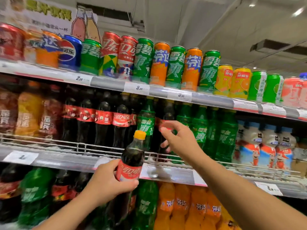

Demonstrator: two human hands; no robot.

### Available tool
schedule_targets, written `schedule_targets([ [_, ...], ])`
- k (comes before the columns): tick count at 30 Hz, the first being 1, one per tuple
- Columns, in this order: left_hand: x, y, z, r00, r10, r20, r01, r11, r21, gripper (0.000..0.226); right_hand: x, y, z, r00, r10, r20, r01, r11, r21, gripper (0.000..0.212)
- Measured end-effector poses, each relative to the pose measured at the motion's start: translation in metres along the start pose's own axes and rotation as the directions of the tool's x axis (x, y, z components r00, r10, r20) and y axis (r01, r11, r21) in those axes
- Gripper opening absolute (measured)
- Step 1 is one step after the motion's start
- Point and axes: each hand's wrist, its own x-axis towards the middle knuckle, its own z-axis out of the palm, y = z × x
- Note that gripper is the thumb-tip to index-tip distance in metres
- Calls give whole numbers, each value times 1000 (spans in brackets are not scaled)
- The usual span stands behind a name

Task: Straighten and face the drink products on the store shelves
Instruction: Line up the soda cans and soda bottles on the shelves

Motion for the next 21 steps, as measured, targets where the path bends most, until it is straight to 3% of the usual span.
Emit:
schedule_targets([
  [8, 17, -41, -18, 999, 32, 32, -30, 997, -72, 47, 64, -29, 44, 996, 70, -58, -84, 954, -288, 75],
  [15, 25, -35, -31, 986, -6, 167, 33, 986, -161, 43, 91, -37, 57, 974, 189, -127, -220, 925, -309, 80],
  [21, 27, -33, -35, 977, -15, 213, 54, 983, -176, 42, 96, -34, 62, 971, 208, -122, -235, 926, -295, 87],
])
